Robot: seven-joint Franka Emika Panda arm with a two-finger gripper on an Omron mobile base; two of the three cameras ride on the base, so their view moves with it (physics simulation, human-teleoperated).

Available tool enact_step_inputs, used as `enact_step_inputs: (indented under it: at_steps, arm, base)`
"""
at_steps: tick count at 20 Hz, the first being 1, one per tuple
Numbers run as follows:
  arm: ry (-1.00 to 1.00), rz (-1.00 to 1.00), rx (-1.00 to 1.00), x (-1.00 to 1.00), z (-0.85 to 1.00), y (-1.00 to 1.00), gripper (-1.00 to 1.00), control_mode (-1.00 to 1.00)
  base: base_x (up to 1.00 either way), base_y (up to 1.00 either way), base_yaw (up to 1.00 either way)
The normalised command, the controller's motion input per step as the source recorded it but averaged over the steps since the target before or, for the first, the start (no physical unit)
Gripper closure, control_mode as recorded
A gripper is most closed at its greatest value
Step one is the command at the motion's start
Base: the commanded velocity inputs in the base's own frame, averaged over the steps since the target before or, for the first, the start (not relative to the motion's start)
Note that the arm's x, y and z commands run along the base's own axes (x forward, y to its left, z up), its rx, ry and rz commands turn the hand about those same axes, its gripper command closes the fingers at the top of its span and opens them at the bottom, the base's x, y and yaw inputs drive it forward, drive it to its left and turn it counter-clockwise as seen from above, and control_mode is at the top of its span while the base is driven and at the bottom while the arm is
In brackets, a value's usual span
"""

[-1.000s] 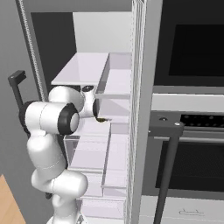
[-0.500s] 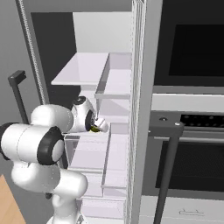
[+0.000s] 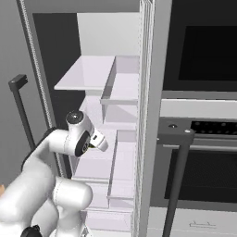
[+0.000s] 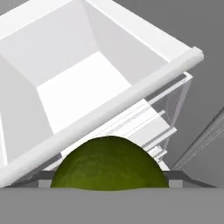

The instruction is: Place one lime and one steak in each tupperware on the nearby counter, to pack two identical lunches.

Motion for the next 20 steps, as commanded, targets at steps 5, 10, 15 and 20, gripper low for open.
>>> enact_step_inputs:
  at_steps: [5, 10, 15, 20]
  arm:
    - [0.0, 0.04, 0.05, -1.0, 0.97, 0.01, 1.0, -1.0]
    - [-0.11, 0.04, 0.0, -0.97, 1.0, 0.08, 1.0, -1.0]
    - [-0.06, 0.12, -0.02, -0.71, 0.85, 0.28, 1.0, -1.0]
    - [0.0, 0.14, -0.15, -0.96, -0.09, 0.42, 1.0, -1.0]
  base:
    - [0.0, 0.0, 0.0]
    - [0.0, 0.0, 0.0]
    - [0.0, 0.0, 0.0]
    - [0.0, 0.0, 0.0]
